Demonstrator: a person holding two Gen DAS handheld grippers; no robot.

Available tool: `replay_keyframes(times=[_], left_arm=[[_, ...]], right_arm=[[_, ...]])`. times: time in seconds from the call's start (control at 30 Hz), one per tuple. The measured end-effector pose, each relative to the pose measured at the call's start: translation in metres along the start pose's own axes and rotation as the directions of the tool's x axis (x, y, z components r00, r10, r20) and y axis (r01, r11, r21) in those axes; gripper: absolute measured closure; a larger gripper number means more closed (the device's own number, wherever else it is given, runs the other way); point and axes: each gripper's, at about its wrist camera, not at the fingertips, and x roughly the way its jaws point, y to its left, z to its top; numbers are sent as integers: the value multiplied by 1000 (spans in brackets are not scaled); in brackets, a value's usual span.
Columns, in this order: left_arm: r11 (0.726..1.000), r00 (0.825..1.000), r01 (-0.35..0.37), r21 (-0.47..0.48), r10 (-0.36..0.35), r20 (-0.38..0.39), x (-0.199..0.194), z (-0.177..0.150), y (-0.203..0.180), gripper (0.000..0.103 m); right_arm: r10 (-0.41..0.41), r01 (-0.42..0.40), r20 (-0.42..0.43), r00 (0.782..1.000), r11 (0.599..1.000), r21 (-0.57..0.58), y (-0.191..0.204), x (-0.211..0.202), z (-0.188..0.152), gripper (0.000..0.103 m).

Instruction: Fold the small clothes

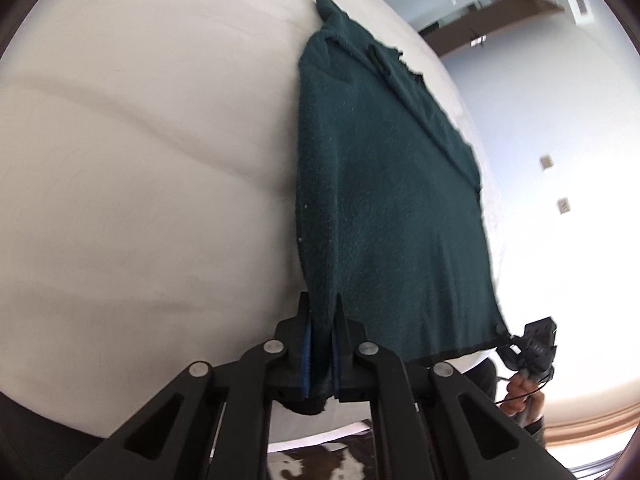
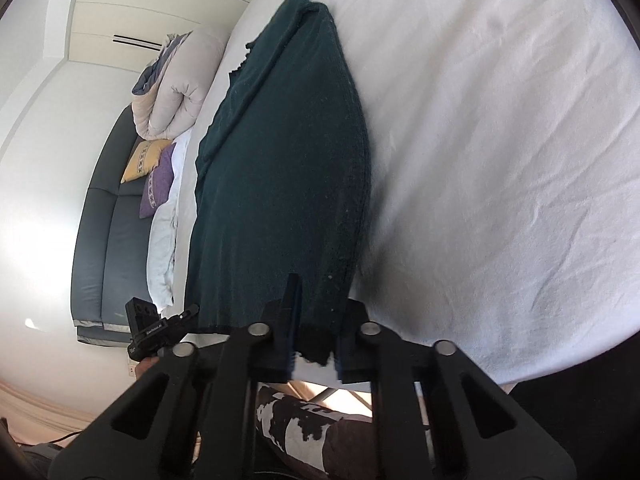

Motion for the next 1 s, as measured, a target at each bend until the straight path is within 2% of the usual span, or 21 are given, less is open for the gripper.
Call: replay_keyframes(times=[0.2, 0.3, 0.4, 0.57, 0.7, 0.87, 1.0], left_arm=[[989, 990, 130, -63, -126, 68, -18, 2, -3, 97], [973, 973, 215, -83, -206, 107, -29, 11, -9, 97], [962, 957, 264, -75, -251, 145, -39, 27, -19, 97], [938, 924, 339, -69, -318, 211, -46, 63, -35, 97], [927, 909, 367, -78, -340, 243, -40, 100, -45, 97], [921, 899, 382, -80, -350, 263, -21, 152, -57, 97], [925, 903, 371, -84, -339, 263, -2, 190, -65, 97]], right_arm=[[43, -41, 52, 998, 998, -38, 23, -11, 12, 96], [86, -82, 77, 993, 995, -55, 40, -17, 22, 96], [117, -111, 103, 988, 992, -65, 54, -22, 36, 96], [154, -142, 159, 975, 986, -81, 79, -28, 78, 96], [158, -141, 195, 968, 985, -96, 95, -25, 117, 96], [156, -133, 242, 958, 985, -107, 113, -15, 176, 96], [137, -114, 278, 951, 989, -97, 117, -4, 219, 96]])
